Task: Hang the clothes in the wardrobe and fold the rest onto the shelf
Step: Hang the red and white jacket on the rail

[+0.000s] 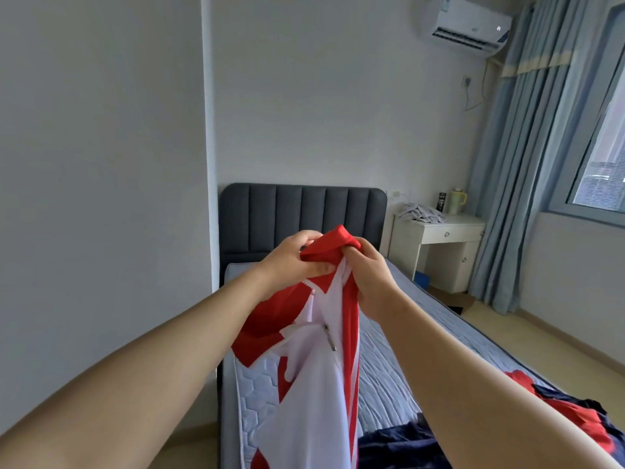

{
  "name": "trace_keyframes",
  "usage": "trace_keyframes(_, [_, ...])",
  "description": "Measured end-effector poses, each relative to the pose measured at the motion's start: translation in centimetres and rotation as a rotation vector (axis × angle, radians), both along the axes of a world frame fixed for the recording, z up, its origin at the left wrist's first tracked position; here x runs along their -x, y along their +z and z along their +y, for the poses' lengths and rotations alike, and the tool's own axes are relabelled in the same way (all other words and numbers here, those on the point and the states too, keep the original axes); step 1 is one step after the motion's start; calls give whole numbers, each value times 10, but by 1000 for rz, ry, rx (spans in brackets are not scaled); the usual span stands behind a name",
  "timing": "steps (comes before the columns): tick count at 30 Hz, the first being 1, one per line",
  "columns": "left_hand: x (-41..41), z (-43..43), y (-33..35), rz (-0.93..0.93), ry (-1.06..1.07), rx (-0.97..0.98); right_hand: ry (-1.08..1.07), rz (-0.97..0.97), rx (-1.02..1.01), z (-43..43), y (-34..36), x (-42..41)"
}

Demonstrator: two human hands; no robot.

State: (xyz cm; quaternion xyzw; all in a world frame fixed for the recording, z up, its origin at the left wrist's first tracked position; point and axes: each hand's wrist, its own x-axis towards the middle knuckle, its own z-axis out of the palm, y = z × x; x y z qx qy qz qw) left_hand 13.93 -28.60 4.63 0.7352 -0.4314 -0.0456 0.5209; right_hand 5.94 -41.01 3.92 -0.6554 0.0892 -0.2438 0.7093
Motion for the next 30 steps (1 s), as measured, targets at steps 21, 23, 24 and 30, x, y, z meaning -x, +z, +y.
trace_keyframes(21, [5,-29,-8,392,461,123,-77,125,-221,-35,-23,30])
trace_keyframes(23, [5,-25,-8,302,447,77,-4,197,-313,-32,-25,29])
trace_keyframes(24, [3,-19,-9,147,468,2,28,236,-290,-33,-26,28])
trace_keyframes(30, [-10,31,-25,-731,418,-822,133,601,754,-32,-53,7])
